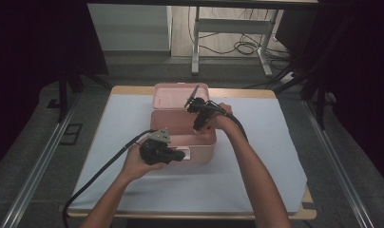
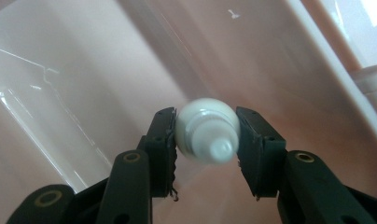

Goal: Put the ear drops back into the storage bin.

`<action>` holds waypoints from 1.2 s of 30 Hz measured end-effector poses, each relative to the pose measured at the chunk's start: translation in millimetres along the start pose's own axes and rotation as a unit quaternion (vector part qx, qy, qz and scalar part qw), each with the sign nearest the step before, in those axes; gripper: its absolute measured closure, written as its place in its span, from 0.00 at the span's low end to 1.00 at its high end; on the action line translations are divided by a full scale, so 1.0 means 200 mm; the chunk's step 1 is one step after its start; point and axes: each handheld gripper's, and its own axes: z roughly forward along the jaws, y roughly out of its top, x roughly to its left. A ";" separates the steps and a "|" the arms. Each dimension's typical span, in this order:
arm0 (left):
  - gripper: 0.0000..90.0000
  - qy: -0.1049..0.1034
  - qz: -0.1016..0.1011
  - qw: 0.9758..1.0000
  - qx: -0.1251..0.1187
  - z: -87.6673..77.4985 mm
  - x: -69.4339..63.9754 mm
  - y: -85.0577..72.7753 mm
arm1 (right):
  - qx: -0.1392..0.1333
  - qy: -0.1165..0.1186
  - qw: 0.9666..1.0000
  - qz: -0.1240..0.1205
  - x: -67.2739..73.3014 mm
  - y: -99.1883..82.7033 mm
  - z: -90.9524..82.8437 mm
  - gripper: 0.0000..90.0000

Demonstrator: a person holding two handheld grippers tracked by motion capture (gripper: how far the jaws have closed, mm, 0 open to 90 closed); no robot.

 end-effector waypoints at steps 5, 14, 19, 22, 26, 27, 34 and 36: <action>0.96 0.000 0.001 1.000 0.000 0.00 0.00 0.00 | 0.000 -0.003 1.000 -0.001 0.00 0.00 0.00 0.69; 0.96 0.001 0.001 1.000 0.001 0.00 0.00 0.00 | -0.016 -0.003 1.000 -0.001 0.00 -0.01 -0.02 0.66; 0.96 0.001 0.000 1.000 0.001 0.00 0.00 0.00 | -0.029 -0.002 1.000 0.000 -0.01 -0.02 -0.06 0.66; 0.96 0.002 0.000 1.000 0.001 0.00 0.00 0.00 | -0.039 -0.001 0.999 0.003 -0.01 -0.03 -0.09 0.65; 0.96 0.002 0.003 1.000 0.005 0.00 0.00 0.00 | -0.050 0.002 0.999 0.009 -0.01 -0.04 -0.12 0.65; 0.96 0.001 0.002 1.000 0.004 0.00 0.00 0.00 | -0.056 0.005 0.998 0.007 -0.01 -0.05 -0.14 0.65; 0.96 0.002 0.001 1.000 0.004 0.00 0.00 0.00 | -0.076 0.011 0.997 0.014 -0.01 -0.07 -0.19 0.64; 0.96 0.002 0.002 1.000 0.004 0.00 0.00 0.00 | -0.088 0.012 0.996 0.019 -0.01 -0.09 -0.22 0.62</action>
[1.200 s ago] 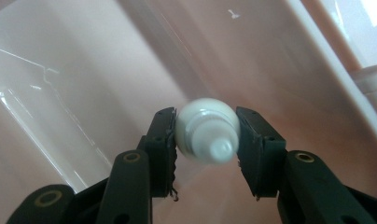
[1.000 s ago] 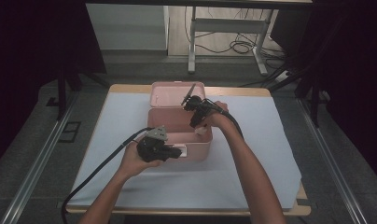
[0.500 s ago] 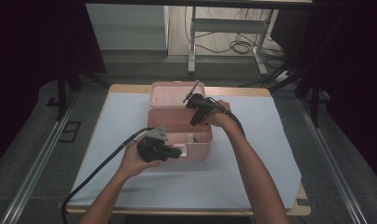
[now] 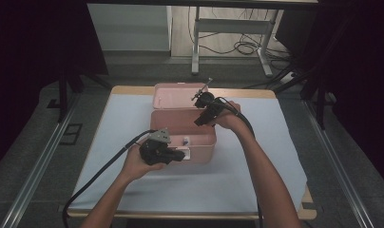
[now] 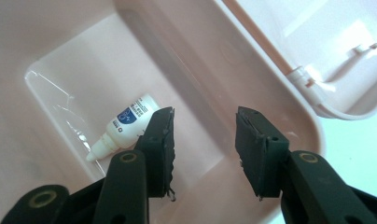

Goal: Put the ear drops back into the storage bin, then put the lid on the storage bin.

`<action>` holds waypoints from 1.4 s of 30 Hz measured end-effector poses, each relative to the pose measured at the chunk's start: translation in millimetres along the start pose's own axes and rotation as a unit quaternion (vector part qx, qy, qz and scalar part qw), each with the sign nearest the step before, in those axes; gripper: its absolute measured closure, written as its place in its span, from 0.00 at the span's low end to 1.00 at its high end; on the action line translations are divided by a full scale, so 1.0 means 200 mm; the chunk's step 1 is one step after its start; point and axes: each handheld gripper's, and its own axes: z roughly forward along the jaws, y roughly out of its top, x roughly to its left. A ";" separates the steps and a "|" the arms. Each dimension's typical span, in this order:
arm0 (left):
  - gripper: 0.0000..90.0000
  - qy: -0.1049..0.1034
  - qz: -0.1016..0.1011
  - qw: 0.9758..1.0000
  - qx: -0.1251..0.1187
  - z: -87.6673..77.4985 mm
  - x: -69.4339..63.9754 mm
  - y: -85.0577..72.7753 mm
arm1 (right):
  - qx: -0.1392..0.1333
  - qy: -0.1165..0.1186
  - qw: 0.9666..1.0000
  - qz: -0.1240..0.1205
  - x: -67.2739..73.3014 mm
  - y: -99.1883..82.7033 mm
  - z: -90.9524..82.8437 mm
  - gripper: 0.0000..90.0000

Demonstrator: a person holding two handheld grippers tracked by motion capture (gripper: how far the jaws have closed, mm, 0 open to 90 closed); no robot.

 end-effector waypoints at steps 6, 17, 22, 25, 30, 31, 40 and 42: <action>0.96 0.002 0.000 1.000 0.000 0.00 0.00 0.00 | -0.024 0.003 1.000 0.014 -0.02 -0.03 -0.07 0.61; 0.96 0.003 0.002 1.000 0.000 0.00 0.00 0.00 | -0.049 -0.008 0.998 0.043 -0.06 -0.12 -0.17 0.58; 0.96 0.002 0.001 1.000 0.000 0.00 0.00 0.00 | -0.059 -0.014 0.997 0.051 -0.08 -0.15 -0.20 0.58; 0.96 0.002 0.001 1.000 -0.001 0.00 0.00 0.00 | -0.065 -0.018 0.996 0.058 -0.10 -0.16 -0.21 0.57; 0.96 0.003 0.003 1.000 -0.001 0.00 0.00 0.00 | -0.076 -0.026 0.993 0.088 -0.15 -0.17 -0.23 0.56; 0.96 0.003 0.006 1.000 0.002 0.00 0.00 0.00 | -0.077 -0.028 0.992 0.091 -0.16 -0.17 -0.23 0.56; 0.96 0.001 0.002 1.000 0.002 0.00 0.00 0.00 | -0.077 -0.045 0.987 0.131 -0.25 -0.12 -0.22 0.56; 0.96 0.001 0.002 1.000 0.003 0.00 0.00 0.00 | -0.075 -0.049 0.986 0.138 -0.26 -0.11 -0.21 0.57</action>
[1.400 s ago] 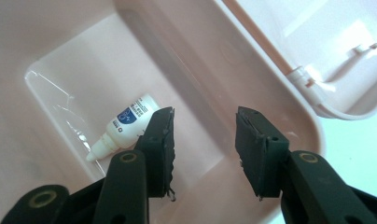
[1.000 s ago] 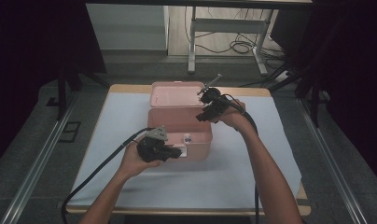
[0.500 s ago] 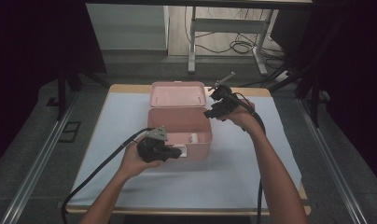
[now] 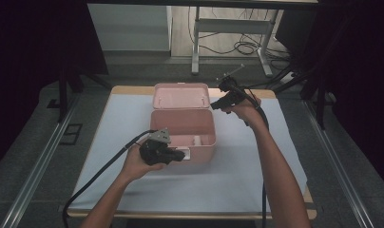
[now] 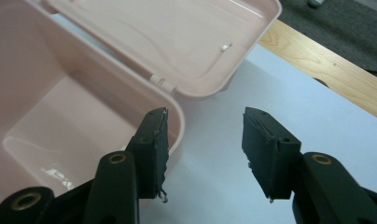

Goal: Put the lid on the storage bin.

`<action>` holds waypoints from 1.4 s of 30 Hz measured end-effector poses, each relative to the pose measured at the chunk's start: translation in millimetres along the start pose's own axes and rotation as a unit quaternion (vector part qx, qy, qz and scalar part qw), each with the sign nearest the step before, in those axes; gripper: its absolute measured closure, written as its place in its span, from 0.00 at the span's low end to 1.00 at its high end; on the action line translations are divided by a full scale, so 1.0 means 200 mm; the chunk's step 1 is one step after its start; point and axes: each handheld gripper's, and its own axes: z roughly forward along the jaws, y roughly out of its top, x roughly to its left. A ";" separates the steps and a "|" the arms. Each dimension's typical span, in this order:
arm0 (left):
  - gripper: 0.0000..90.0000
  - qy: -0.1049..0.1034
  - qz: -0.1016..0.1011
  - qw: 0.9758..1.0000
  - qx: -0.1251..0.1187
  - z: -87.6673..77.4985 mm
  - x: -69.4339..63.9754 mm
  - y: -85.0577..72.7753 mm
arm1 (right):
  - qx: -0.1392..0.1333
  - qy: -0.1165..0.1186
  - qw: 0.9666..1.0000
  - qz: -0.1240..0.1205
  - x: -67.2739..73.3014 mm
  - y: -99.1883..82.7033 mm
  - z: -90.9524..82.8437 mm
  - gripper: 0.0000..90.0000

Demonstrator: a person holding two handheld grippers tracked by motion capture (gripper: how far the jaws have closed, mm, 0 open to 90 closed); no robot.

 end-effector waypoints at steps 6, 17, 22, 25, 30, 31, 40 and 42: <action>0.96 -0.001 0.000 1.000 -0.002 0.00 0.00 0.00 | 0.012 -0.015 1.000 0.016 -0.03 0.06 0.07 0.58; 0.96 -0.006 0.001 1.000 -0.001 0.00 0.01 0.00 | 0.025 -0.040 0.997 0.063 -0.11 0.19 0.25 0.62; 0.96 -0.004 0.003 1.000 -0.001 0.00 0.00 0.00 | 0.027 -0.050 0.995 0.088 -0.15 0.23 0.35 0.63; 0.96 -0.005 -0.002 1.000 -0.003 0.00 0.00 0.00 | 0.024 -0.058 0.993 0.096 -0.16 0.25 0.39 0.65; 0.96 -0.005 -0.001 1.000 -0.003 0.00 0.00 0.00 | 0.027 -0.066 0.992 0.107 -0.17 0.25 0.47 0.66; 0.96 -0.005 -0.001 1.000 -0.003 0.00 0.00 0.00 | 0.028 -0.064 0.992 0.108 -0.17 0.25 0.47 0.66; 0.96 -0.004 0.000 1.000 -0.004 0.01 0.00 0.00 | 0.027 -0.057 0.989 0.134 -0.19 0.27 0.55 0.74; 0.96 -0.004 0.000 1.000 -0.004 0.01 0.00 0.00 | 0.032 -0.055 0.987 0.148 -0.19 0.27 0.56 0.76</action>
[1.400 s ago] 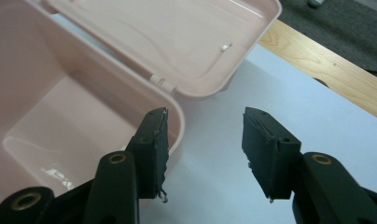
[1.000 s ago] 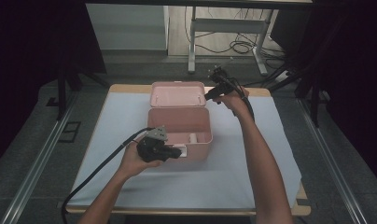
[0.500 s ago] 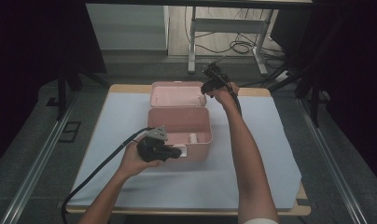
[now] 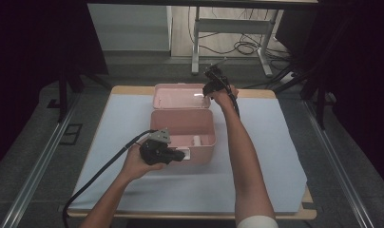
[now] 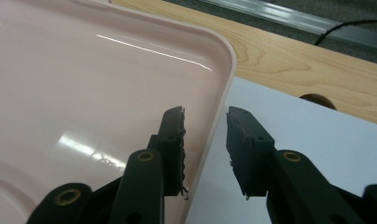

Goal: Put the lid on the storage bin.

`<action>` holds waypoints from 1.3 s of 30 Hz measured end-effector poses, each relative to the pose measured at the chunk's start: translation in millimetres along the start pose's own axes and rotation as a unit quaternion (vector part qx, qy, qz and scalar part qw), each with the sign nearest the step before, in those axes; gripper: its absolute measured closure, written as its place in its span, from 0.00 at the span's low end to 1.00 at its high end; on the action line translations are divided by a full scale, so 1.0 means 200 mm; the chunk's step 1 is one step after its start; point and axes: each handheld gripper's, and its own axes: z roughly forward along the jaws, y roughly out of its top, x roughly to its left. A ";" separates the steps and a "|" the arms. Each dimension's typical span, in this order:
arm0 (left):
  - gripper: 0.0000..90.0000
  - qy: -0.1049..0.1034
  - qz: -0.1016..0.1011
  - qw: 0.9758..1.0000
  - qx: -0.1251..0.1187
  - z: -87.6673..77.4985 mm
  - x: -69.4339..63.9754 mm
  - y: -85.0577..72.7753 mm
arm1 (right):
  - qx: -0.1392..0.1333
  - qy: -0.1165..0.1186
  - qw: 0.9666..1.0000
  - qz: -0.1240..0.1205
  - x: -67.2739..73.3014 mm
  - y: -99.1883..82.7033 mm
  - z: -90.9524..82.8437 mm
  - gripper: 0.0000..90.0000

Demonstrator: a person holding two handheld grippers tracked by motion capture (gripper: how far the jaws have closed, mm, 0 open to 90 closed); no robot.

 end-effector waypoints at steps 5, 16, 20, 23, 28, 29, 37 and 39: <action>0.96 0.001 0.002 1.000 0.002 0.00 0.00 0.00 | 0.010 0.003 1.000 0.012 -0.01 0.01 0.03 0.80; 0.96 0.001 0.001 1.000 0.001 0.00 0.00 0.00 | 0.001 0.001 1.000 0.027 -0.01 0.01 0.01 0.91; 0.96 0.000 0.001 1.000 0.004 0.00 -0.01 0.00 | -0.017 -0.003 1.000 0.026 0.01 0.00 -0.02 0.92; 0.96 -0.002 0.001 1.000 0.008 0.01 -0.01 0.00 | -0.030 -0.004 0.999 0.020 0.01 0.00 -0.05 0.92; 0.96 -0.005 0.000 1.000 0.011 0.01 -0.02 0.00 | -0.048 -0.011 0.999 0.003 0.03 0.00 -0.11 0.93; 0.96 -0.005 0.000 1.000 0.011 0.01 -0.02 0.00 | -0.050 -0.011 0.999 0.004 0.03 0.00 -0.12 0.93; 0.96 -0.009 -0.005 1.000 0.009 0.01 -0.01 0.00 | -0.072 -0.015 0.997 0.004 0.04 -0.01 -0.15 0.93; 0.96 -0.008 -0.006 1.000 0.006 0.01 -0.01 0.00 | -0.081 -0.016 0.997 0.005 0.04 -0.01 -0.16 0.94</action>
